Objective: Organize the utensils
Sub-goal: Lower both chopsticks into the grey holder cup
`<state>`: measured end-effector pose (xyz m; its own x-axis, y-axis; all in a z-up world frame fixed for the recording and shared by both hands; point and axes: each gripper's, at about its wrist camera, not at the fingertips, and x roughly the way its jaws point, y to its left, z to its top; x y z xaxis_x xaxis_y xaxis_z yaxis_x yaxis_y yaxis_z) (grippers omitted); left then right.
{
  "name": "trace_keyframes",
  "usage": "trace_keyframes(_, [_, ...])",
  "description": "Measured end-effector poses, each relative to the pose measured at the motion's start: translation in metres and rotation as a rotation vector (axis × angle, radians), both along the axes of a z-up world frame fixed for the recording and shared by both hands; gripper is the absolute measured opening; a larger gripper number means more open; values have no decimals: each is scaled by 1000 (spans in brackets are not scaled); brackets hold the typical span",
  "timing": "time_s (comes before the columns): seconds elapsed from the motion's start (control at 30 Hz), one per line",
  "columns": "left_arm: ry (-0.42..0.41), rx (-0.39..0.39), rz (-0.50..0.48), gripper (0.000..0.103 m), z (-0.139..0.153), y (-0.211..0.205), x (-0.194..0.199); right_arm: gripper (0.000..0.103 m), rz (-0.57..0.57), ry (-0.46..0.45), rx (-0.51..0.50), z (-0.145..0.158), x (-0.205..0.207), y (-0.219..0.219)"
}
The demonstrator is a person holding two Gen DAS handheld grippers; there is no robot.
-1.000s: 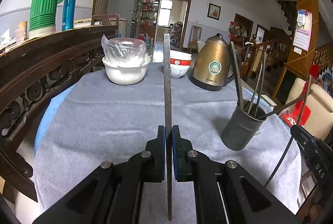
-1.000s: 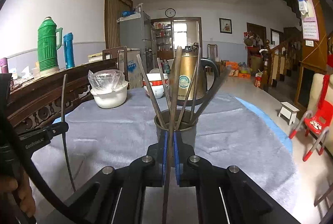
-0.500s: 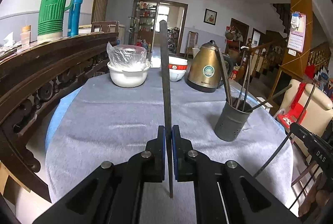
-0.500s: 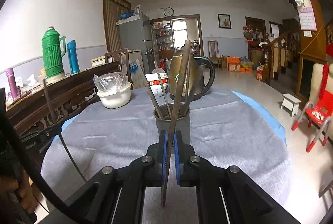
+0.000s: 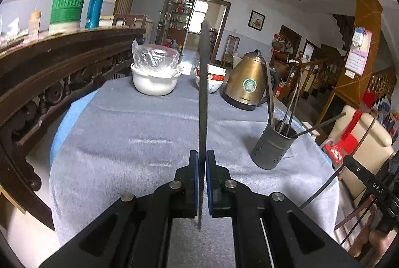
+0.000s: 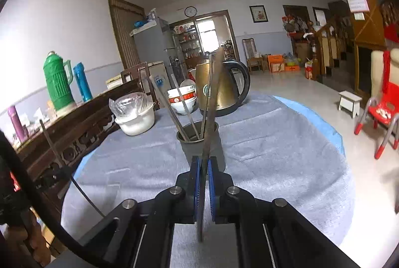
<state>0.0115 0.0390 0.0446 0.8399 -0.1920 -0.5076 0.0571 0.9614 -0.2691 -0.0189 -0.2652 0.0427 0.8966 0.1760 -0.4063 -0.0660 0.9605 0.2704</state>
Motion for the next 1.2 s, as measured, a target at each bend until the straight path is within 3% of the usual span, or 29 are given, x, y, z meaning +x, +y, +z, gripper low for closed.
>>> trace_keyframes(0.47, [-19,-159,-50,6,40,4,20,6,-75,-63,94,30,3,-47])
trace_keyframes(0.9, [81,-24,-29,6,43,-35,51,6,-68,-79,120,47,8,-61])
trace_keyframes(1.2, [89,-4,-24,6,43,-37,48,6,-67,-81,123,52,8,-59])
